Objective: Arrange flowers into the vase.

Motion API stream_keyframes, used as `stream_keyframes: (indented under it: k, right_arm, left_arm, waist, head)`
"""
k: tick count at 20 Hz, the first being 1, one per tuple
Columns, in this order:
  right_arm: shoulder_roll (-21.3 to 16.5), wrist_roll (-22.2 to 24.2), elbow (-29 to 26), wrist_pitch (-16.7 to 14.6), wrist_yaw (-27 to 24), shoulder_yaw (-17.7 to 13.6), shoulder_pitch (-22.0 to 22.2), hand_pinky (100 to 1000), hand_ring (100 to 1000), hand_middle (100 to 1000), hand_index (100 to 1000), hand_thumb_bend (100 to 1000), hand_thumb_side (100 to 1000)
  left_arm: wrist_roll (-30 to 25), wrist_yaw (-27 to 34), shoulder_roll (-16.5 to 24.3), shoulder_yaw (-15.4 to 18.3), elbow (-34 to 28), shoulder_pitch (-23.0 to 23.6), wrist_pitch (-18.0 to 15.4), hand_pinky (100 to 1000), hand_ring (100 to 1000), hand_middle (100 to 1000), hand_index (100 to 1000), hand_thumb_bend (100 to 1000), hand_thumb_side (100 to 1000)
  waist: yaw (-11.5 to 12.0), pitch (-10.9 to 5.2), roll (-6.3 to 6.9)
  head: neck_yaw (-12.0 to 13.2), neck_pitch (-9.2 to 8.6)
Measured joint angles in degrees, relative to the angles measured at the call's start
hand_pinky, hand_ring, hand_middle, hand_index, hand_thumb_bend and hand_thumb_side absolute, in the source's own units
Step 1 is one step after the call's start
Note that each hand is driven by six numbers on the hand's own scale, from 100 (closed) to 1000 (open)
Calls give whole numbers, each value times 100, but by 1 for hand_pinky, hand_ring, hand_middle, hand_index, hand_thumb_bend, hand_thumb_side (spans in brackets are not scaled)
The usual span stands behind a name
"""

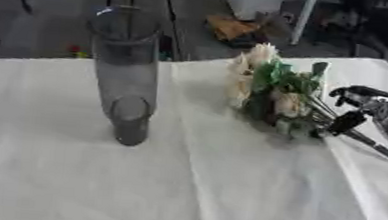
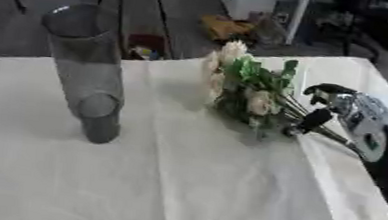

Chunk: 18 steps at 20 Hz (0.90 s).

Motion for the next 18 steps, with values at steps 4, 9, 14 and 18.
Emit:
stream_keyframes:
  k: [4,9,14,18]
  right_arm:
    - [3,-191,44,8,21,-48,-14,794,943,741,1000,483,417]
    - [36,-652,79,88,16,-94,-14,732,881,679,1000,429,373]
    - [41,-781,151,70,15,-93,-14,745,886,672,1000,421,299]
    - [43,-690,182,0,12,-97,-14,703,830,608,1000,364,327]
  left_arm:
    - [-13,-23,-9,-9,0,0,7,839,806,863,925,100,848]
    - [-35,-41,-48,-32,0,0,4,840,806,863,925,100,849]
    - [-41,-46,-49,-32,0,0,-1,840,806,863,924,100,848]
    - [-41,-50,-50,-32,0,0,-1,841,806,863,924,100,849]
  waist:
    - [-1,26,3]
    - [10,39,18]
    - [30,68,21]
    - [30,79,33]
  head:
    - [-12,-18]
    - [-33,-58]
    - [-51,-93]
    - [-53,-93]
